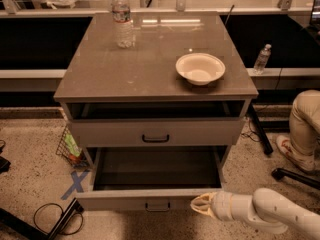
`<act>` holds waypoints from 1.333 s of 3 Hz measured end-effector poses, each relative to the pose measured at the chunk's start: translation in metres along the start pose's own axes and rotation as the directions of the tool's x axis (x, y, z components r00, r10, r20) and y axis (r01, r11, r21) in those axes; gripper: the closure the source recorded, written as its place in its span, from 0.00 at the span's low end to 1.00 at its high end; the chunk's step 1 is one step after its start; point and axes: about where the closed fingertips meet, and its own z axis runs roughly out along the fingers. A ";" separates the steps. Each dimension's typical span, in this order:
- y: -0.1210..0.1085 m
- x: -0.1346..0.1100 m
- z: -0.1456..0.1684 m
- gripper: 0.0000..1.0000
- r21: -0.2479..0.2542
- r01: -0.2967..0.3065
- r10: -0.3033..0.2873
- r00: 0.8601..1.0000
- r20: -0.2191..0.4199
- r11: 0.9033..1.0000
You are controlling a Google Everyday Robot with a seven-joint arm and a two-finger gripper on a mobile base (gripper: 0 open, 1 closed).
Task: Close middle drawer
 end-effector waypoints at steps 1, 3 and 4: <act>-0.011 -0.003 0.009 1.00 0.002 0.010 -0.010 1.000 0.005 1.000; -0.055 -0.009 0.027 1.00 0.028 0.049 -0.049 0.999 0.013 0.998; -0.067 -0.005 0.034 1.00 0.043 0.054 -0.055 0.998 0.011 0.998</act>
Offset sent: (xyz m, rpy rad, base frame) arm 0.1158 0.0198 0.0065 -0.0101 -0.1064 0.0142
